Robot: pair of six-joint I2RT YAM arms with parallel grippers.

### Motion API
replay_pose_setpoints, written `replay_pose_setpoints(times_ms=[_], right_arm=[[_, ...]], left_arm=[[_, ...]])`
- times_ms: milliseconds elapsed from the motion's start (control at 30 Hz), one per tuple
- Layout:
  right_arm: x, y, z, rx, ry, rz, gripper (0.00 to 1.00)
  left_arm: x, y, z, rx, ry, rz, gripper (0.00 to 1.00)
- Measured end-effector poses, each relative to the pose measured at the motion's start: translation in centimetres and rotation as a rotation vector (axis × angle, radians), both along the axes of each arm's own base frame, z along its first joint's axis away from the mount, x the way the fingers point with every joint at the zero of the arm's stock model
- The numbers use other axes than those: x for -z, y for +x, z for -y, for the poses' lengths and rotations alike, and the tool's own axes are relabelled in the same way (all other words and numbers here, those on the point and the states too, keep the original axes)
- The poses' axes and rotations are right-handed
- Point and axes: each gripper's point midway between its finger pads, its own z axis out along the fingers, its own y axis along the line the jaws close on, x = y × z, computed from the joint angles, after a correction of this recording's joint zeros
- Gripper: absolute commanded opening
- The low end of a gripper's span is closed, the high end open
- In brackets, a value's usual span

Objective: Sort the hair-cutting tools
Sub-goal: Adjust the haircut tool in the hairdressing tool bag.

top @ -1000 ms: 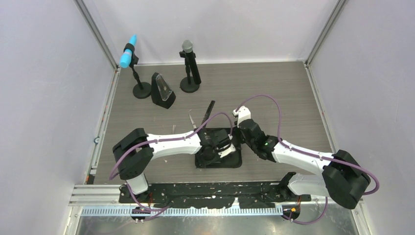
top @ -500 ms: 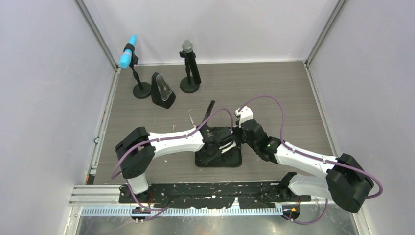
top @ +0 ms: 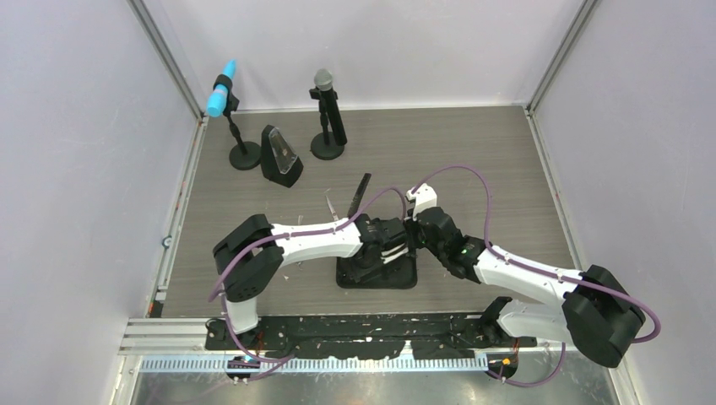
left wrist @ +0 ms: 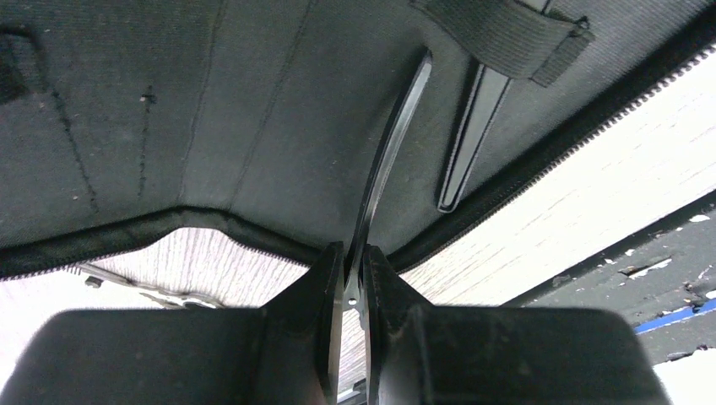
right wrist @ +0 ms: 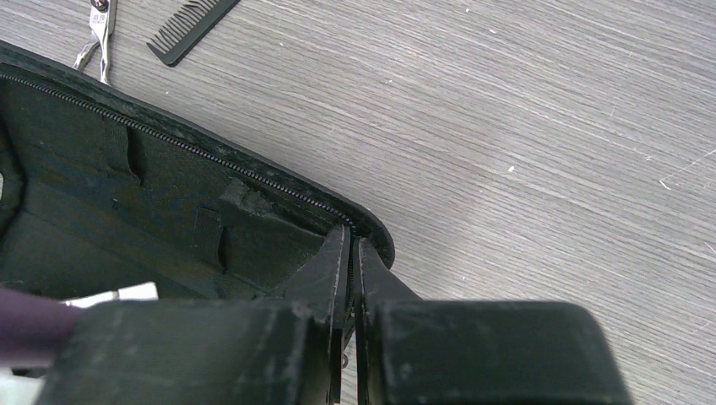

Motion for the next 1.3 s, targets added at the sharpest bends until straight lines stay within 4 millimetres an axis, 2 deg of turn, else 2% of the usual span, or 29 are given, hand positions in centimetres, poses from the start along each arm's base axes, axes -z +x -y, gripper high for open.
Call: replay_pose_setpoints(times_ms=[300, 800, 1300], right_arm=[[0.1, 0.0, 0.1, 0.006, 0.012, 0.002, 0.05], [0.1, 0.0, -0.1, 0.009, 0.043, -0.005, 0.05], [0.8, 0.1, 0.7, 0.062, 0.069, -0.024, 0.05]], left_arm=[[0.1, -1.3, 0.7, 0.059, -0.021, -0.047, 0.03], [0.3, -1.3, 2.0, 0.098, -0.059, -0.058, 0.03], [1.0, -1.7, 3.6, 0.028, -0.082, -0.091, 0.06]])
